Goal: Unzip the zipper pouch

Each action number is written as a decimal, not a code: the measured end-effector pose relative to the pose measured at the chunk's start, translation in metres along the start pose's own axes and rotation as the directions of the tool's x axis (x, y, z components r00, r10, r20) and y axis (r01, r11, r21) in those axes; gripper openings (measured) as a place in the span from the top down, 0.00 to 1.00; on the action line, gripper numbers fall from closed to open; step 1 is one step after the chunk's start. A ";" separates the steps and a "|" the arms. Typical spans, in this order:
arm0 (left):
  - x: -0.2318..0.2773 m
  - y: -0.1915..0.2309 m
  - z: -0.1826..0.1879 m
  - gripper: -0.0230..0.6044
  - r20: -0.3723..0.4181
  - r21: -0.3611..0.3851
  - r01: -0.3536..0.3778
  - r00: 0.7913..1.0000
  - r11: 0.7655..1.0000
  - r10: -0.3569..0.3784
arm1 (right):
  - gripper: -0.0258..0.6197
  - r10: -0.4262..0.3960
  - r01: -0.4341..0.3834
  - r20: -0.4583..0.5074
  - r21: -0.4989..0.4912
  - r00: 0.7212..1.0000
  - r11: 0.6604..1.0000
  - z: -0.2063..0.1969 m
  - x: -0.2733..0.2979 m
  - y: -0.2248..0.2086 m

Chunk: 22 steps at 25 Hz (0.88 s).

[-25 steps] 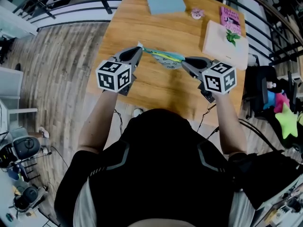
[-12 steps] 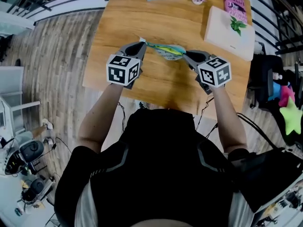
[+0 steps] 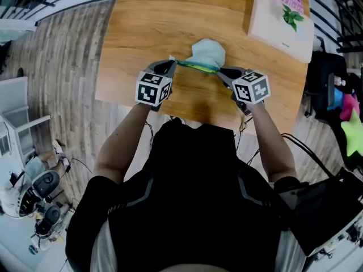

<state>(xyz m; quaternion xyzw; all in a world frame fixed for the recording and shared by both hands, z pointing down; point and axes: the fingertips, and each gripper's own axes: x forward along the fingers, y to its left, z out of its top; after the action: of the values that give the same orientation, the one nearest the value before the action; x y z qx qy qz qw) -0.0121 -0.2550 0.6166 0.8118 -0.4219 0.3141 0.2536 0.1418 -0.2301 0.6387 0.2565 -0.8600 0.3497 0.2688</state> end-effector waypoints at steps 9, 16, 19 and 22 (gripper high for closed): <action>0.040 -0.002 -0.058 0.91 -0.169 0.044 0.005 0.986 0.999 0.002 | 0.88 -0.034 0.045 -0.130 0.087 0.991 0.995 -0.050 0.033 -0.015; 0.052 -0.004 -0.067 0.91 -0.159 0.049 0.019 0.987 0.999 -0.012 | 0.88 -0.069 0.090 -0.152 0.131 0.986 0.987 -0.065 0.040 -0.022; 0.054 -0.006 -0.067 0.91 -0.156 0.066 0.030 0.988 0.997 -0.019 | 0.88 -0.098 0.117 -0.150 0.121 0.984 0.986 -0.065 0.038 -0.024; 0.050 -0.005 -0.066 0.91 -0.147 0.088 0.040 0.989 0.995 -0.027 | 0.87 -0.119 0.138 -0.153 0.116 0.981 0.984 -0.065 0.038 -0.020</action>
<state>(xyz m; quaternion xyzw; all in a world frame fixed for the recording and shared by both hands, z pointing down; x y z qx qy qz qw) -0.0046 -0.2341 0.6964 0.8044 -0.3737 0.3871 0.2519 0.1456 -0.2045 0.7121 0.3020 -0.7959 0.4031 0.3358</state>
